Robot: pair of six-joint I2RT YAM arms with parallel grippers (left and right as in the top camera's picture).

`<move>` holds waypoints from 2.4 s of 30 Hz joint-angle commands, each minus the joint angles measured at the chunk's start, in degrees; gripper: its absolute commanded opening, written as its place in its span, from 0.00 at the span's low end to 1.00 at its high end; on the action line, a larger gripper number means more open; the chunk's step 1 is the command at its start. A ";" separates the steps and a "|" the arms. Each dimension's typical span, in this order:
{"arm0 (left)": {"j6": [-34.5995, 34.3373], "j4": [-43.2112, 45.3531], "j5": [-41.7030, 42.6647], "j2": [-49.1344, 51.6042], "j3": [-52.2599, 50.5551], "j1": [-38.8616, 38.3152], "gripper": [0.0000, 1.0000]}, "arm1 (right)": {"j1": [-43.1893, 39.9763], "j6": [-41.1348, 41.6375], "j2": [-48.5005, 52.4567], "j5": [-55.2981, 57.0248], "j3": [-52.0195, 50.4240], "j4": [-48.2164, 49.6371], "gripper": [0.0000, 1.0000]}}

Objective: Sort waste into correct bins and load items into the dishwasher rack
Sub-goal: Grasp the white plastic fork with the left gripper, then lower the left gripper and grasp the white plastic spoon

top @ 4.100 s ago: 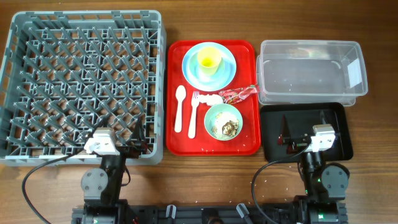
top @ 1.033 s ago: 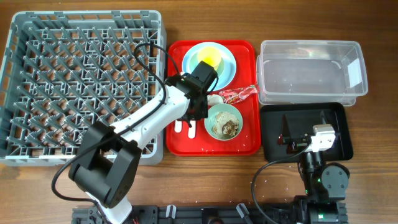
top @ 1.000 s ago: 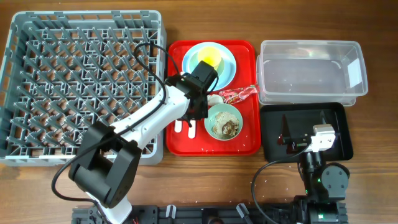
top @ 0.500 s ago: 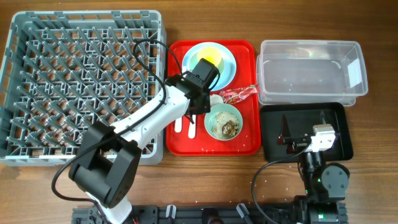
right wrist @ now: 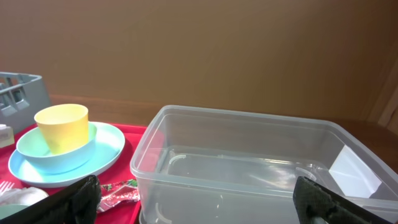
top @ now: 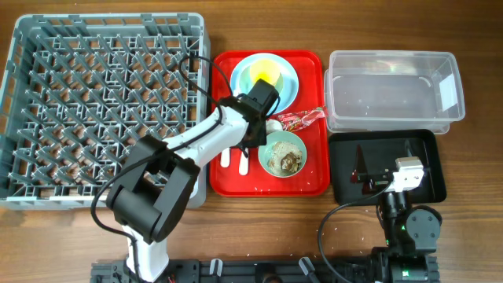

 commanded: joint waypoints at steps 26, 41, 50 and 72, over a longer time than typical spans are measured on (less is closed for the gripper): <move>10.78 -0.24 -36.41 -21.07 0.68 7.74 0.12 | -0.35 0.02 -0.26 -0.07 -0.07 0.17 1.00; 16.28 2.97 -24.46 -12.33 0.61 12.81 0.11 | -0.35 0.02 -0.26 -0.07 -0.07 0.17 1.00; 16.26 2.82 -19.80 -11.93 0.59 12.83 0.20 | -0.35 0.02 -0.26 -0.07 -0.07 0.17 1.00; 6.08 -12.33 7.98 -19.98 -4.61 6.10 0.04 | -0.35 0.02 -0.26 -0.07 -0.07 0.17 1.00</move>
